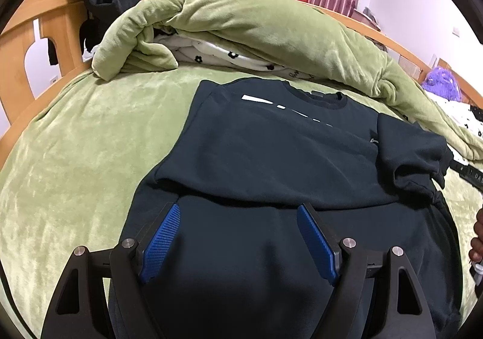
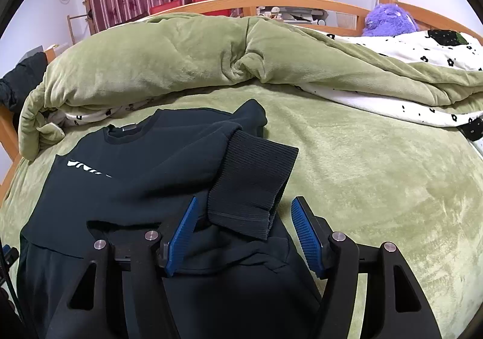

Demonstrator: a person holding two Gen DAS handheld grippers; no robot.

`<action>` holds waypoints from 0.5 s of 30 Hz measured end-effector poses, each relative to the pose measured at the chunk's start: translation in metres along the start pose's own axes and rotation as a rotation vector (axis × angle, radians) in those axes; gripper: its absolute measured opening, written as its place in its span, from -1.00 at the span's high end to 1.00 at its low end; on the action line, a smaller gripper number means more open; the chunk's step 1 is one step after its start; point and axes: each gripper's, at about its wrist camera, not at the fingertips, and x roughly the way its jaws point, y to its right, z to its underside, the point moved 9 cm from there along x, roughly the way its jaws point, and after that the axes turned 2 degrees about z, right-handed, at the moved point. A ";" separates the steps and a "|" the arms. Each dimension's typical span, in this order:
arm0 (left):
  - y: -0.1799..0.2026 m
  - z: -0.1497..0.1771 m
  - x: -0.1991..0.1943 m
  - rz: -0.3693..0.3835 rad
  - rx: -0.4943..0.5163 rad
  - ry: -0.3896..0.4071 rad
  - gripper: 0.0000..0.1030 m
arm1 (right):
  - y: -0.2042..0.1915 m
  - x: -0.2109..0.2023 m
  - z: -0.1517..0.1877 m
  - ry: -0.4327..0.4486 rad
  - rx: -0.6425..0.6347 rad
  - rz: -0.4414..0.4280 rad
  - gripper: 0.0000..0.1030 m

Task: Fold small clothes
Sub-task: 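Grasp the folded sleeve's ribbed cuff with the right gripper to straighten it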

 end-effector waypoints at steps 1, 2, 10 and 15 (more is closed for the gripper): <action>0.002 0.001 0.000 -0.004 0.011 0.003 -0.52 | 0.001 -0.001 0.000 0.006 -0.005 0.007 -0.22; 0.003 0.001 0.000 -0.006 0.019 0.006 -0.52 | 0.002 -0.001 0.000 0.009 -0.008 0.011 -0.22; 0.007 0.004 -0.001 -0.004 0.037 0.004 -0.52 | 0.005 0.001 0.001 0.006 -0.008 0.011 -0.23; 0.007 0.004 -0.002 -0.005 0.032 0.010 -0.52 | 0.004 0.001 0.002 0.005 -0.009 0.007 -0.23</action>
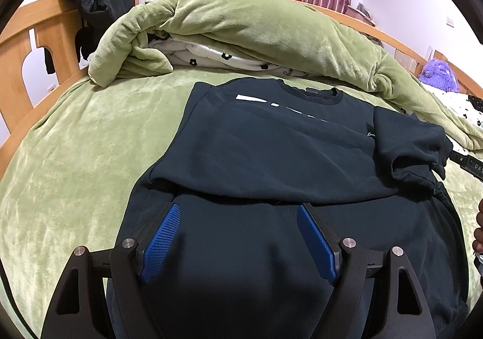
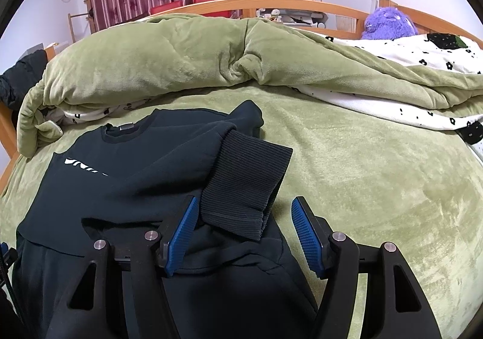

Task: Fold small clothes
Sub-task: 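Grasp the folded sleeve's ribbed cuff with the right gripper to straighten it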

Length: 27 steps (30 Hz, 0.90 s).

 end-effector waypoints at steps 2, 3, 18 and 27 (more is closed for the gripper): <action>-0.001 0.000 -0.001 -0.001 -0.001 0.005 -0.52 | -0.001 0.001 0.001 -0.001 -0.008 0.000 -0.23; -0.001 -0.001 -0.002 -0.002 -0.002 0.007 -0.52 | -0.002 0.001 0.001 -0.001 -0.012 0.000 -0.23; -0.006 -0.010 -0.008 0.010 -0.021 0.023 -0.52 | -0.003 0.023 0.004 -0.038 -0.024 0.000 -0.28; -0.007 -0.011 -0.008 0.026 -0.036 0.020 -0.52 | -0.012 0.048 -0.008 -0.085 -0.026 -0.050 -0.42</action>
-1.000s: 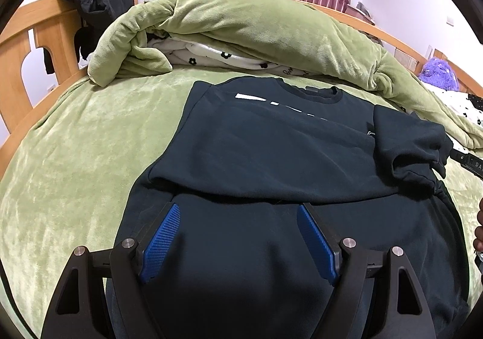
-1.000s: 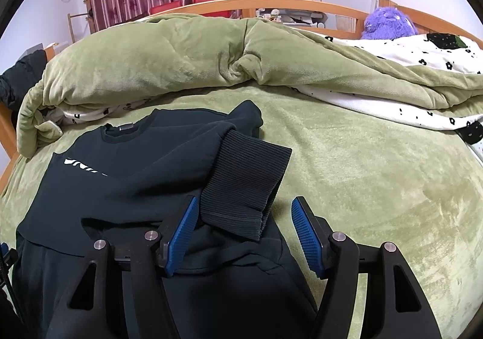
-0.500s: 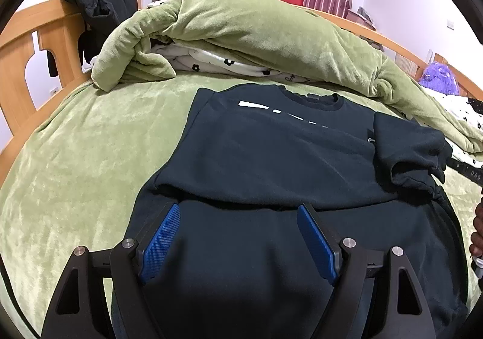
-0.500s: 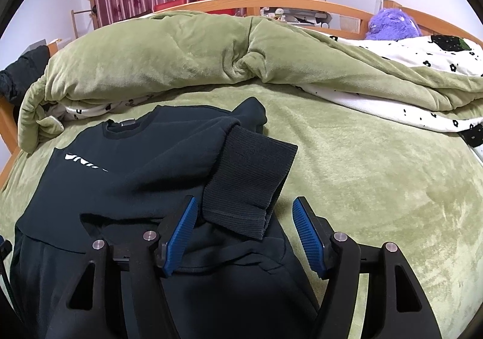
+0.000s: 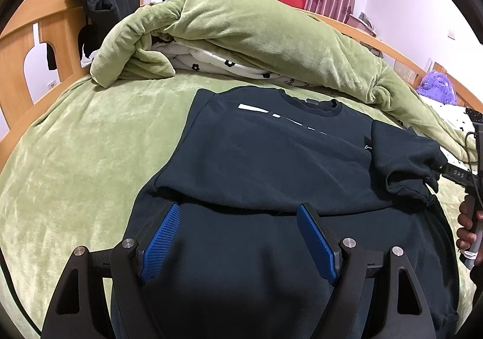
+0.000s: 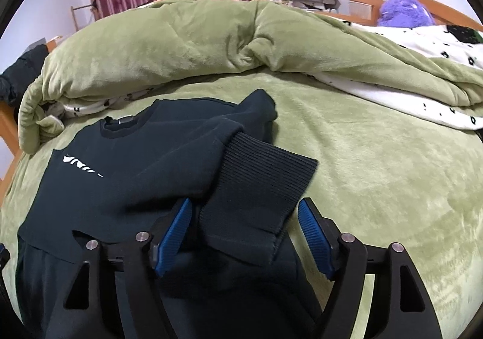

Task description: Fold small clothes

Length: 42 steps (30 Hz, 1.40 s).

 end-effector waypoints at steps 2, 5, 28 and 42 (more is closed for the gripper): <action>-0.001 0.000 0.000 0.005 -0.004 -0.001 -0.52 | -0.002 0.006 0.002 -0.017 0.011 -0.003 -0.42; -0.002 0.000 -0.002 0.014 -0.013 0.000 -0.52 | -0.009 0.012 0.003 -0.031 0.046 -0.050 0.23; -0.018 -0.006 -0.006 0.025 -0.047 0.010 -0.52 | -0.108 -0.093 -0.051 0.175 -0.182 -0.028 -0.06; -0.029 0.005 0.012 0.054 -0.145 -0.056 -0.55 | 0.026 -0.006 -0.021 0.064 -0.069 0.012 -0.43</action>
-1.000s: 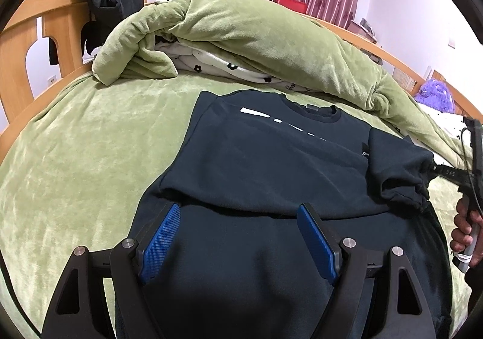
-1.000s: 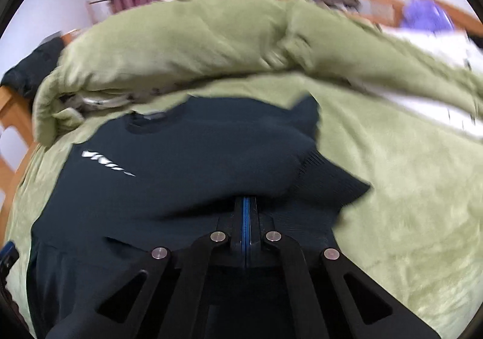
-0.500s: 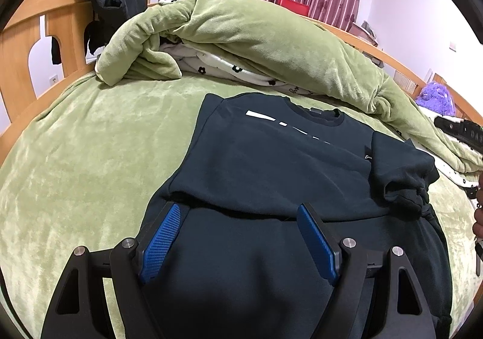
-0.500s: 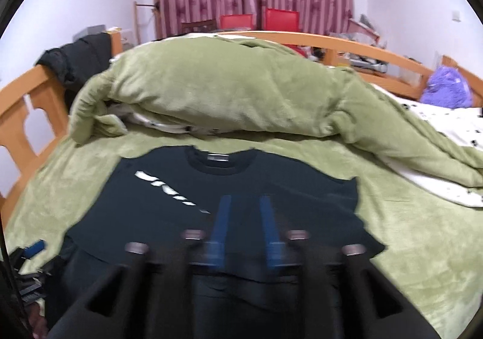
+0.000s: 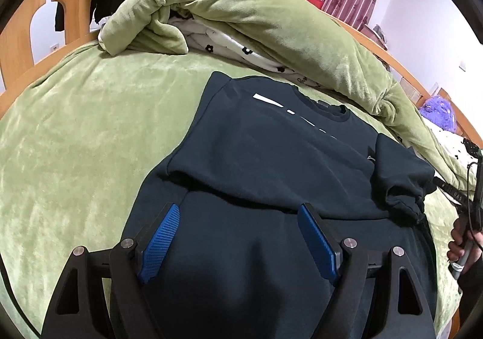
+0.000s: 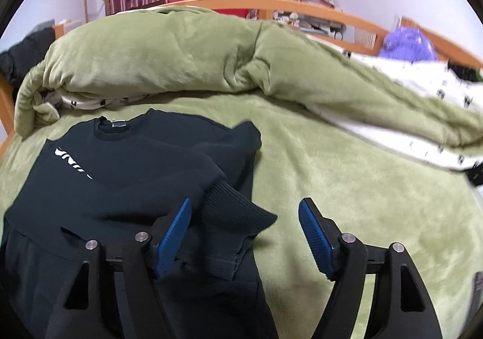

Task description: Fold small clothes

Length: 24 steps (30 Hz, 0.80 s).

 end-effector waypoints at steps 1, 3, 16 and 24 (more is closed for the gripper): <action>-0.001 0.000 0.000 -0.005 0.001 0.004 -0.55 | 0.002 0.006 0.003 -0.004 0.009 -0.012 -0.44; -0.004 -0.001 0.004 -0.020 0.005 0.007 -0.56 | 0.005 0.021 0.008 -0.012 0.026 -0.030 -0.45; 0.003 0.005 0.019 -0.068 0.097 -0.001 -0.56 | -0.032 0.041 -0.002 0.003 0.014 -0.149 0.83; 0.013 -0.006 -0.007 -0.041 0.125 0.071 -0.56 | -0.095 -0.040 -0.051 0.089 -0.021 -0.234 0.90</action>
